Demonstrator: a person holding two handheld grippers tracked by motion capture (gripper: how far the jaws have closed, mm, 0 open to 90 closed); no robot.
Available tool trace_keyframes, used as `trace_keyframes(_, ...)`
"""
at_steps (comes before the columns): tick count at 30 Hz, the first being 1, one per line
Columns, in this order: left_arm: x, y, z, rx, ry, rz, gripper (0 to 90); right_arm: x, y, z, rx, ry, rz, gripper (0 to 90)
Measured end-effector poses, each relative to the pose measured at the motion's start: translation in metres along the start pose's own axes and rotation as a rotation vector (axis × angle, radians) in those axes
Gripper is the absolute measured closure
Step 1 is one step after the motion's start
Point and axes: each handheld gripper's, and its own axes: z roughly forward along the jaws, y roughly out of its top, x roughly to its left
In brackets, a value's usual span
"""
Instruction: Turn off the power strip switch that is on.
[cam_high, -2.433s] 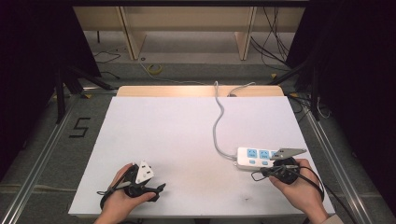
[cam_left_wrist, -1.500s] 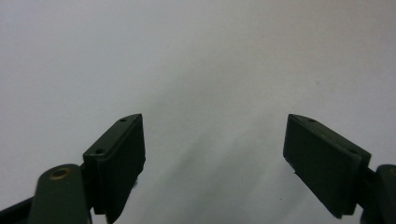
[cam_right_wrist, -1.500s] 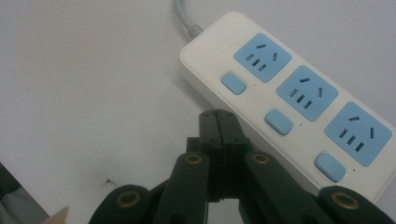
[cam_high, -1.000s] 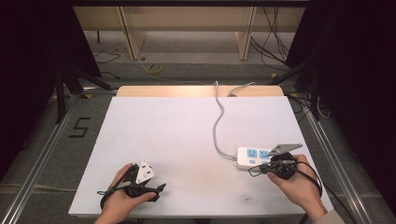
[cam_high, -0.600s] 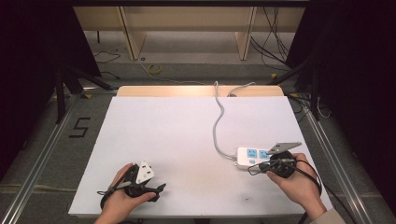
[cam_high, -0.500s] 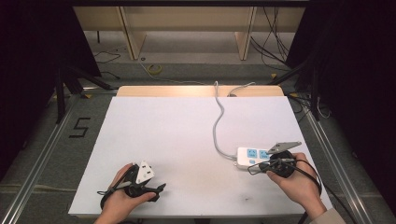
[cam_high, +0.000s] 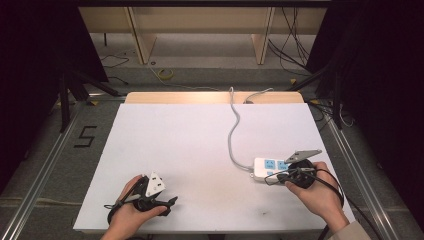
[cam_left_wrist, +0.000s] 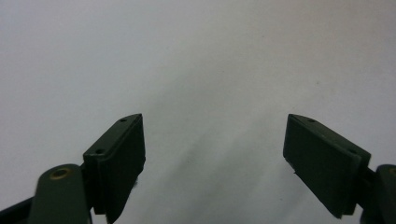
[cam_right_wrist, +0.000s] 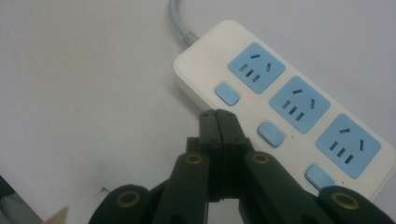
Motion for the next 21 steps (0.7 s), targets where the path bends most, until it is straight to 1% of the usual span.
trace_keyframes(21,-0.0001,0.0001,0.0004,0.000,-0.003,-0.001,20.8,-0.0013,0.0070,0.0016,0.020,0.004,0.003,90.0)
